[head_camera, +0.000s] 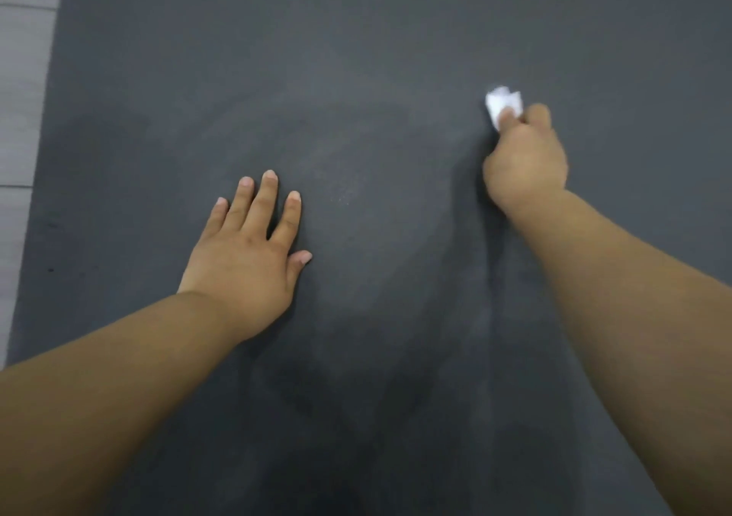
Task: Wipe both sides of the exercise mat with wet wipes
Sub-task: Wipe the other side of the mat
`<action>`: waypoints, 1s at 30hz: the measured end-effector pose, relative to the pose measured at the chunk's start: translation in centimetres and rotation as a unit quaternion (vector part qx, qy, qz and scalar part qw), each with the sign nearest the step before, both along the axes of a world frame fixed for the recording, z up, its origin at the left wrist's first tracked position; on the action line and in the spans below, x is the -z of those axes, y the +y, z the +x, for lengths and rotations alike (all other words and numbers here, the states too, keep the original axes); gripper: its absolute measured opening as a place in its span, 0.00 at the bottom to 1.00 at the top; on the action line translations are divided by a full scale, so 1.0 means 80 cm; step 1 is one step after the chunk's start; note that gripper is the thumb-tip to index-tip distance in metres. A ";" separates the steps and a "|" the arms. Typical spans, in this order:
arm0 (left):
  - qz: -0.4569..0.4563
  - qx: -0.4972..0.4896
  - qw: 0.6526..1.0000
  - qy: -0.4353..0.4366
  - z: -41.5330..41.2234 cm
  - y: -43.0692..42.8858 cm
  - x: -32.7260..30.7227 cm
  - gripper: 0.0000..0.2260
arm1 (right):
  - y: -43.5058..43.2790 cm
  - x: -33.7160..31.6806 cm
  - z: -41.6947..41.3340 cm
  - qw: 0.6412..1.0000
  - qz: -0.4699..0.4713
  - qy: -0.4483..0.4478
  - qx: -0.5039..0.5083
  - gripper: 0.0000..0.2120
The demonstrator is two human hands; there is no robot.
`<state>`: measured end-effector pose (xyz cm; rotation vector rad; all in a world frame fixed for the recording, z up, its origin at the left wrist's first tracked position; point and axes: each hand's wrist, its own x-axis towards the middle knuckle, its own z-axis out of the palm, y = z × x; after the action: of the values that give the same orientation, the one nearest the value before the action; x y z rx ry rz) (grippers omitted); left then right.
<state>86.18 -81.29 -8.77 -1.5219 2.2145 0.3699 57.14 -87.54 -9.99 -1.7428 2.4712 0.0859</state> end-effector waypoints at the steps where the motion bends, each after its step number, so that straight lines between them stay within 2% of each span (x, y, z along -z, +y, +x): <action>1: 0.003 -0.004 1.000 0.003 -0.001 0.000 0.000 0.29 | -0.002 -0.002 -0.007 0.997 0.000 -0.016 0.081 0.25; 2: 0.006 -0.008 1.000 0.005 -0.002 0.001 -0.001 0.29 | -0.001 -0.004 -0.001 0.994 0.010 -0.031 0.103 0.26; 3: 0.009 -0.012 1.000 0.008 -0.002 0.001 -0.001 0.29 | 0.005 -0.002 0.013 0.996 0.009 -0.049 0.070 0.27; 4: 0.011 -0.016 1.000 0.011 -0.003 0.002 -0.002 0.29 | 0.015 0.001 0.030 0.997 -0.010 -0.074 -0.005 0.28; 5: 0.014 -0.022 1.000 0.017 -0.004 0.001 -0.003 0.29 | 0.027 0.006 0.048 0.986 -0.040 -0.103 -0.122 0.27; 7: 0.024 -0.041 0.998 0.039 -0.007 0.000 -0.007 0.29 | 0.062 0.009 0.068 0.910 -0.070 -0.133 -0.388 0.23; 8: 0.026 -0.047 0.997 0.052 -0.009 -0.001 -0.009 0.29 | 0.076 0.008 0.062 0.869 -0.050 -0.127 -0.475 0.22; 9: 0.025 -0.044 0.997 0.061 -0.011 -0.001 -0.012 0.29 | 0.083 0.009 0.045 0.848 -0.032 -0.110 -0.518 0.22; 10: 0.023 -0.032 0.997 0.070 -0.015 0.001 -0.014 0.29 | 0.086 0.008 0.021 0.852 -0.026 -0.085 -0.516 0.22; 11: 0.022 -0.014 0.996 0.083 -0.021 0.004 -0.016 0.29 | 0.085 0.007 -0.007 0.883 -0.026 -0.058 -0.465 0.21; 13: 0.039 0.020 0.993 0.109 -0.040 0.011 -0.019 0.30 | 0.081 0.003 -0.073 0.971 -0.045 -0.007 -0.236 0.20; 14: 0.052 0.036 0.992 0.112 -0.052 0.015 -0.019 0.31 | 0.083 0.000 -0.103 0.995 -0.029 0.004 -0.095 0.22; 16: 0.075 0.058 0.992 0.089 -0.076 0.024 -0.015 0.31 | 0.092 -0.007 -0.125 0.993 0.011 -0.007 0.118 0.25; 17: 0.079 0.061 0.993 0.070 -0.086 0.027 -0.011 0.32 | 0.096 -0.006 -0.117 0.988 0.012 -0.025 0.155 0.26; 19: 0.073 0.058 0.995 0.035 -0.096 0.032 -0.006 0.32 | 0.112 0.002 -0.080 0.993 -0.016 -0.065 0.100 0.26; 21: 0.064 0.066 0.996 0.007 -0.100 0.032 -0.004 0.32 | 0.142 0.012 -0.029 0.986 -0.070 -0.112 -0.100 0.23; 23: 0.067 0.073 0.995 -0.011 -0.103 0.030 -0.006 0.33 | 0.182 0.011 0.004 0.936 -0.084 -0.137 -0.314 0.20; 25: 0.071 0.069 0.995 -0.019 -0.104 0.028 -0.006 0.33 | 0.195 0.009 -0.004 0.894 -0.057 -0.132 -0.425 0.19; 26: 0.070 0.070 0.995 -0.019 -0.106 0.029 -0.006 0.32 | 0.190 0.006 -0.022 0.895 -0.059 -0.112 -0.429 0.17; 27: 0.067 0.069 0.995 -0.017 -0.107 0.031 -0.006 0.32 | 0.182 0.005 -0.045 0.914 -0.067 -0.084 -0.391 0.13; 29: 0.061 0.060 0.996 -0.011 -0.109 0.035 -0.004 0.32 | 0.165 0.006 -0.097 0.978 -0.072 -0.044 -0.192 0.16; 30: 0.061 0.055 0.997 -0.007 -0.109 0.036 -0.003 0.32 | 0.163 0.005 -0.122 0.996 -0.053 -0.029 -0.066 0.20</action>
<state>77.47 -78.39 -8.49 -1.3308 2.2102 0.4493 47.37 -74.53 -10.40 -1.9218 2.3572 -0.0852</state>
